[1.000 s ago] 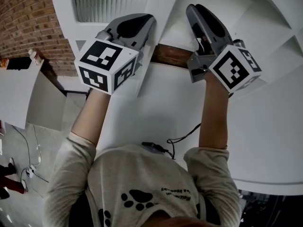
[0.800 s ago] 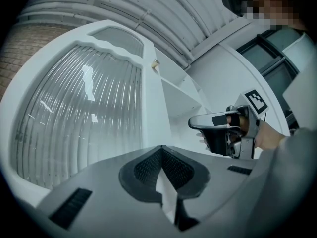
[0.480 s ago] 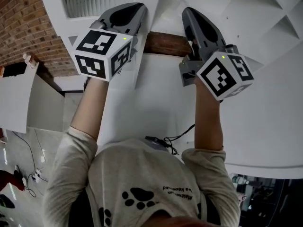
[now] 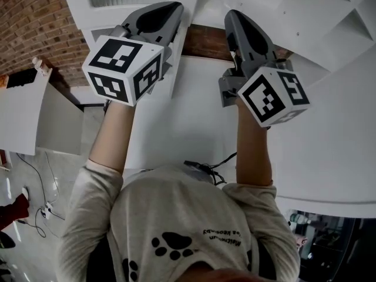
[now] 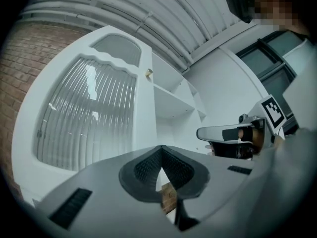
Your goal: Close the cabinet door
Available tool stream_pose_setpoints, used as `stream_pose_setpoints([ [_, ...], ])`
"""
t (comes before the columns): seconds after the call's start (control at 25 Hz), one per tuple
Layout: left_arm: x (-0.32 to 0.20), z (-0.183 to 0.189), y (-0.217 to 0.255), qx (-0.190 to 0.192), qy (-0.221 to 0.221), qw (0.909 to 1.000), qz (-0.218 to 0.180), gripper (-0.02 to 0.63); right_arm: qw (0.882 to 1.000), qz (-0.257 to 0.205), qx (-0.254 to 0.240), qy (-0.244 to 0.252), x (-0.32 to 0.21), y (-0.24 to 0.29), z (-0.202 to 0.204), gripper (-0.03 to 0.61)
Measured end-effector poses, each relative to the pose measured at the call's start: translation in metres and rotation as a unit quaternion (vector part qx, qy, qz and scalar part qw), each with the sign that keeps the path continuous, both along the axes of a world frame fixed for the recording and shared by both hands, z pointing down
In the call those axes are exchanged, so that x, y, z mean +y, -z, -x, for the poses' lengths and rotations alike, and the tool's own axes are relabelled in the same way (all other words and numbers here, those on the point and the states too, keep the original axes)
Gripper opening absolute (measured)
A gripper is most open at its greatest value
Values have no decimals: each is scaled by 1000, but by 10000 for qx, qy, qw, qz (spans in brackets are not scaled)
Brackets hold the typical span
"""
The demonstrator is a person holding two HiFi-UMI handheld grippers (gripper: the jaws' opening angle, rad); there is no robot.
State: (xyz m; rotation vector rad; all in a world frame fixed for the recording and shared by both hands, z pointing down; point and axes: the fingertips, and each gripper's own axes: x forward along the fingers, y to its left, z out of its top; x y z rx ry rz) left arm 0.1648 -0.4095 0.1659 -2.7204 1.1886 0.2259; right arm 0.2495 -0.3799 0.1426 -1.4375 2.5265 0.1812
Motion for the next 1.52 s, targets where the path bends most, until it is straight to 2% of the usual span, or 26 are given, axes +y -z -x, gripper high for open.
stream_pose_setpoints([
  [0.28, 40, 22, -15, -98, 362, 9993, -95, 8, 10000, -57, 2, 36, 24, -14, 24, 9],
  [0.68, 89, 56, -48, -135, 859, 9962, -75, 8, 9983, -132, 413, -389, 66, -56, 40, 9],
  [0.8, 100, 61, -63, -161, 1013, 9947, 35, 8, 9971, -65, 574, -503, 75, -75, 39, 9],
  [1.16, 122, 52, -123, -231, 1055, 9932, 441, 8, 9938, 211, 892, -630, 98, -137, 41, 9],
  [1.52, 133, 47, -174, -367, 1204, 9898, 665, 8, 9922, 536, 969, -580, 108, -188, 43, 9],
])
